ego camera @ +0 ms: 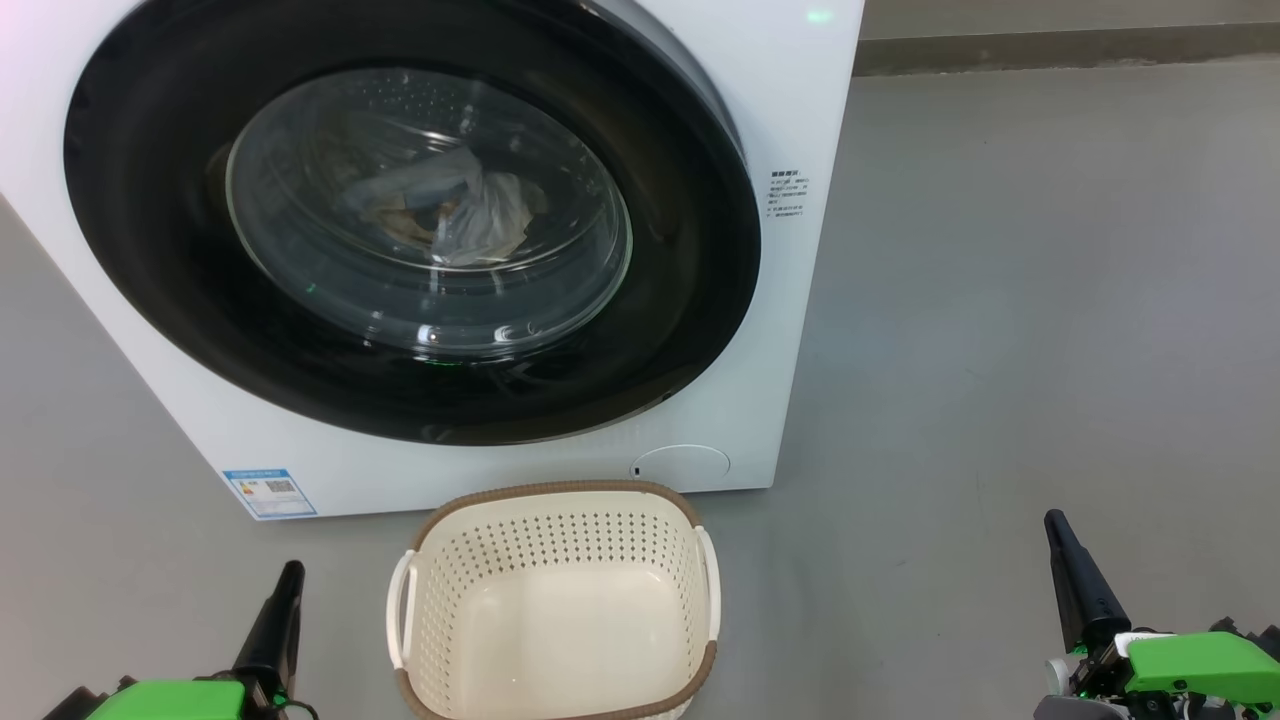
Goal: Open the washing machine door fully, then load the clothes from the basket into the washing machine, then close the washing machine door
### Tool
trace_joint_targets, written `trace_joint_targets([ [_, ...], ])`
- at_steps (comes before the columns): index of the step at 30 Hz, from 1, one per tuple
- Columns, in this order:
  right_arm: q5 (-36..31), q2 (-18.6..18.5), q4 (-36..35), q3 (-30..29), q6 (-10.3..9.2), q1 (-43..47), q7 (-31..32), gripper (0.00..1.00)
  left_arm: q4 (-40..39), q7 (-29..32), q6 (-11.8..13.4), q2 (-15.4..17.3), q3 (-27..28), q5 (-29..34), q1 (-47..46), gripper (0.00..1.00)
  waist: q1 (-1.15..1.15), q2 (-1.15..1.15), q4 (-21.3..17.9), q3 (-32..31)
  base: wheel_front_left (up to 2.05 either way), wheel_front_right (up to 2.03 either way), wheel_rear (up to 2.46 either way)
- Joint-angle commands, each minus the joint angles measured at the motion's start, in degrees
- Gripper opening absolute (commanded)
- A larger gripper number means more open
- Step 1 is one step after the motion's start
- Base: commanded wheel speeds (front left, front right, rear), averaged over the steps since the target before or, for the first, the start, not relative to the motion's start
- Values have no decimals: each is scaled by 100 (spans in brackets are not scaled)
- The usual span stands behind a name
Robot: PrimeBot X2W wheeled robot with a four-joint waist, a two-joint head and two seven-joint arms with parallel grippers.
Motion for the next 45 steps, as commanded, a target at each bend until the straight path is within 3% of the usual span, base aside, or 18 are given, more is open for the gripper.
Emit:
trace_joint_targets([
  [1, 23, -16, -144, 108, 10, -236, 38, 0, -111, 38, -41, 108, 202, -48, -239, 0, 0, 0, 0, 0, 0, 0, 0],
  [45, -27, 26, -140, 47, 10, -241, 87, 0, -111, 39, -41, 108, 204, -47, -239, 0, 0, 0, 0, 0, 0, 0, 0],
])
